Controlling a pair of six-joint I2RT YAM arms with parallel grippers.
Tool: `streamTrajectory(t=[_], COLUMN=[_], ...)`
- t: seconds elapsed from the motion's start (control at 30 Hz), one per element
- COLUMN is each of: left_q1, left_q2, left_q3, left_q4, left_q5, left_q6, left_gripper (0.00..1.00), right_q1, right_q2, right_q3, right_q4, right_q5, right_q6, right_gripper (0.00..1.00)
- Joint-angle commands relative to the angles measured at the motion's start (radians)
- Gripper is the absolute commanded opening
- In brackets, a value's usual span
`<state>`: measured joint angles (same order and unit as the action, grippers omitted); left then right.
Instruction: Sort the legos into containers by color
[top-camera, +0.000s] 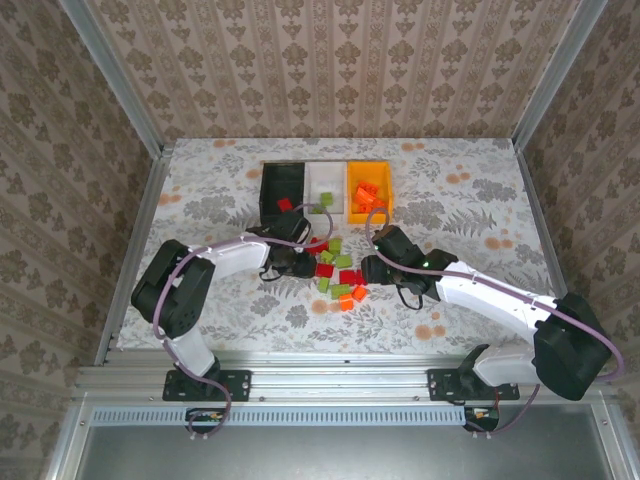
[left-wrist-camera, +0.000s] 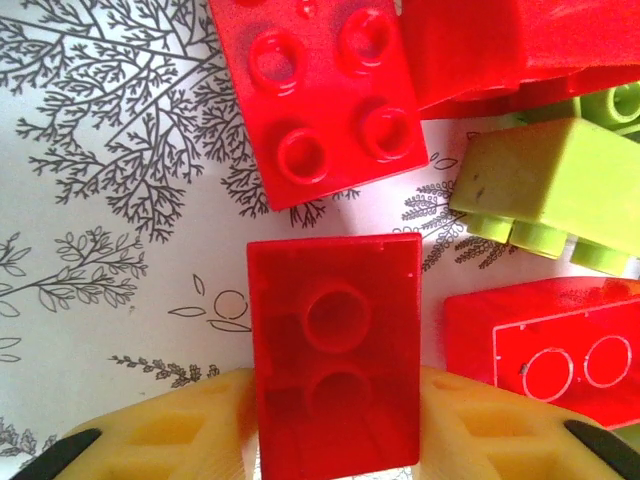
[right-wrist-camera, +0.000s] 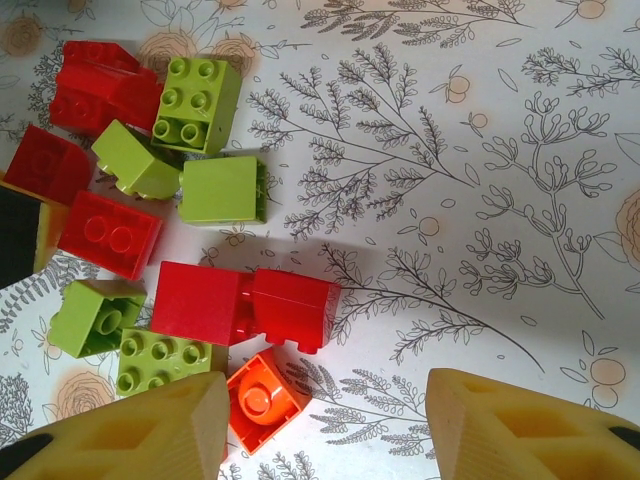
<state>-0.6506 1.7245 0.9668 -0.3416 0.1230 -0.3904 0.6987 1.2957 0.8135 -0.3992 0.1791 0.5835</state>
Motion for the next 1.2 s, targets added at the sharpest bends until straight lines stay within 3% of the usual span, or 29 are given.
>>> streamTrajectory(t=[0.0,0.5,0.8,0.93,1.17], left_q1=[0.015,0.014,0.013,0.082,0.249], left_q2=[0.024,-0.047,-0.200,-0.203,-0.010], left_q3=[0.031,0.006,0.018,0.132,0.404], left_q4=[-0.003,-0.037,-0.122,-0.209,-0.272], left_q5=[-0.028,-0.028,-0.045,-0.063,-0.026], left_q6=[0.049,0.046,0.042,0.077,0.088], left_gripper=[0.39,0.33,0.33,0.33,0.32], right_q1=[0.007,0.007,0.004,-0.001,-0.007], right_q2=[0.015,0.041,0.043,0.056,0.123], right_q3=[0.029,0.038,0.044,0.057,0.096], right_q4=[-0.006,0.016,0.020,0.033,0.067], right_q5=[0.027,0.017,0.026,0.026,0.007], right_q6=[0.010,0.003,-0.003,-0.008,-0.021], right_gripper=[0.56,0.56,0.56,0.56,0.56])
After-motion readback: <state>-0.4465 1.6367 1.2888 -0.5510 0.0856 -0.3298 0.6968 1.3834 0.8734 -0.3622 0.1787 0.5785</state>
